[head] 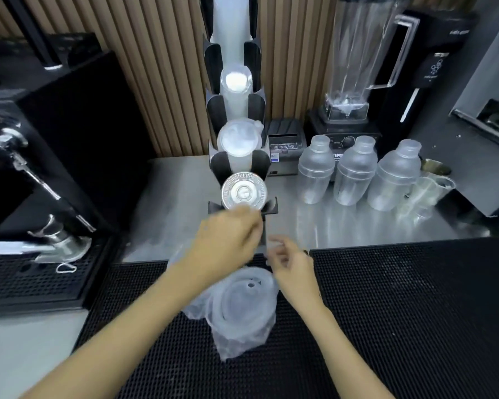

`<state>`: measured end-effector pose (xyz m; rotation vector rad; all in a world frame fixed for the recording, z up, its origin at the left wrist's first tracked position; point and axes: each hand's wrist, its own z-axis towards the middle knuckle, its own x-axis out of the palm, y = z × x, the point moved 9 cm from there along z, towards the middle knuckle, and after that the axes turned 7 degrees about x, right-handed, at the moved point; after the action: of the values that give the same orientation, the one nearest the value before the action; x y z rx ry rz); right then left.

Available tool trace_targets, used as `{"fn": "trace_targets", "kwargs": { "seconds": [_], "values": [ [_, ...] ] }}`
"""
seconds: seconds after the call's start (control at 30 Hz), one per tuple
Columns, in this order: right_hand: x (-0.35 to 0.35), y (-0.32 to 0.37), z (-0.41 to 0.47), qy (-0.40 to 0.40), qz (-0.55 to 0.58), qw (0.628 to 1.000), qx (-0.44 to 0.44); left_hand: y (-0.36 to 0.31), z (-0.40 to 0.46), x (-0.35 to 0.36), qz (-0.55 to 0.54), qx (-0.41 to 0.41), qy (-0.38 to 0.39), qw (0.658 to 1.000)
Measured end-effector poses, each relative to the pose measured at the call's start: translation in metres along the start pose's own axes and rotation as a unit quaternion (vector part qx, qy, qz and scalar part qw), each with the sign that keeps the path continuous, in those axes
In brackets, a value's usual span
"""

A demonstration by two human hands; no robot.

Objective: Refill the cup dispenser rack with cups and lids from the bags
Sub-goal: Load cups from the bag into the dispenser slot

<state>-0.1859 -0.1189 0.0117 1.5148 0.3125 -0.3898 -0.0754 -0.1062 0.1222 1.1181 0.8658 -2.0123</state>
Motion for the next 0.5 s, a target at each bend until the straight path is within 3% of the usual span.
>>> {"fn": "trace_targets", "kwargs": {
  "seconds": [0.1, 0.17, 0.33, 0.5],
  "values": [
    [0.023, -0.021, -0.012, 0.077, -0.059, 0.995, 0.028, 0.017, -0.053, 0.08, -0.003, -0.08, 0.252, 0.964],
    [0.036, -0.023, -0.019, 0.125, -0.102, 0.987, 0.012, 0.023, -0.076, 0.11, -0.025, -0.099, 0.318, 0.943],
    [0.038, -0.019, -0.031, 0.146, -0.214, 0.964, -0.054, 0.027, -0.095, 0.143, 0.005, -0.135, 0.361, 0.923],
    [0.041, -0.038, -0.043, 0.165, -0.279, 0.944, -0.057, 0.028, -0.091, 0.156, 0.036, -0.161, 0.334, 0.928]
  ]
}}
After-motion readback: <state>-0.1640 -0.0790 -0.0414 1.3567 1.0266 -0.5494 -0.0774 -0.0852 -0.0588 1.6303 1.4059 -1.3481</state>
